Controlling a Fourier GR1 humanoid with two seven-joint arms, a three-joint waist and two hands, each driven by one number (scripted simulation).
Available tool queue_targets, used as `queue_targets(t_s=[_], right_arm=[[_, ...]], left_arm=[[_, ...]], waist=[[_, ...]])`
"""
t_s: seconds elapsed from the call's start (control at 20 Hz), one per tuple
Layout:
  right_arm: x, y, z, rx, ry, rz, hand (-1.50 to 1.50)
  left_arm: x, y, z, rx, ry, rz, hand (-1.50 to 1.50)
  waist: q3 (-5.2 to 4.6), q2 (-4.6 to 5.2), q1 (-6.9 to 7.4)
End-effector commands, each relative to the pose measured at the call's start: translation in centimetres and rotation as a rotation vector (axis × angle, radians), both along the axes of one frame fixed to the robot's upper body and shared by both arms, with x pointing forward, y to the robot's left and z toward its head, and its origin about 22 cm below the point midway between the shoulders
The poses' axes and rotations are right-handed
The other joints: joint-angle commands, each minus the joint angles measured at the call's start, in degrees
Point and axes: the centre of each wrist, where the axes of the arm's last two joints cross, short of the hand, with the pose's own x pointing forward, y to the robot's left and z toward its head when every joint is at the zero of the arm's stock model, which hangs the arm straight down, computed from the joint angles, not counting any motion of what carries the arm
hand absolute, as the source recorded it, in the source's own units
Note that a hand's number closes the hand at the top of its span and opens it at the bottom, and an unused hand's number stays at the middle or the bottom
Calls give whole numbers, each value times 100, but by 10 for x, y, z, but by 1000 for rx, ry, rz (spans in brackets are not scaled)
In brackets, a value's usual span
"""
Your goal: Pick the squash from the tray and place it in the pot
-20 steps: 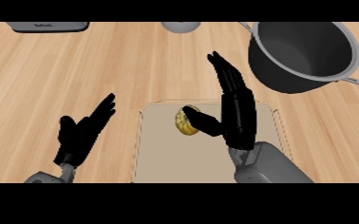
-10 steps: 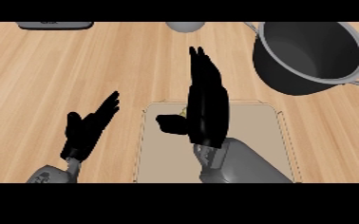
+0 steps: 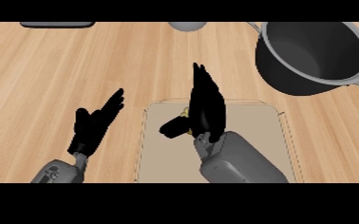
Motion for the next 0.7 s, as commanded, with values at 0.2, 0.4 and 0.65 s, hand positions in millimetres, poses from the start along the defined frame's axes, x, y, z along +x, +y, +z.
queue_targets(t_s=[0.2, 0.4, 0.65], right_arm=[[-18, -9, -23, -65, 164, -92, -150], [-19, -36, -24, -82, 95, -100, -150], [-19, -44, -26, -5, 98, -93, -150]], left_arm=[[6, -2, 1, -17, -2, -2, 0], [8, 13, 10, -16, -2, -9, 0], [11, 7, -5, -16, 6, -6, 0]], waist=[[6, -25, -72], [7, -18, -51], [7, -7, -48]])
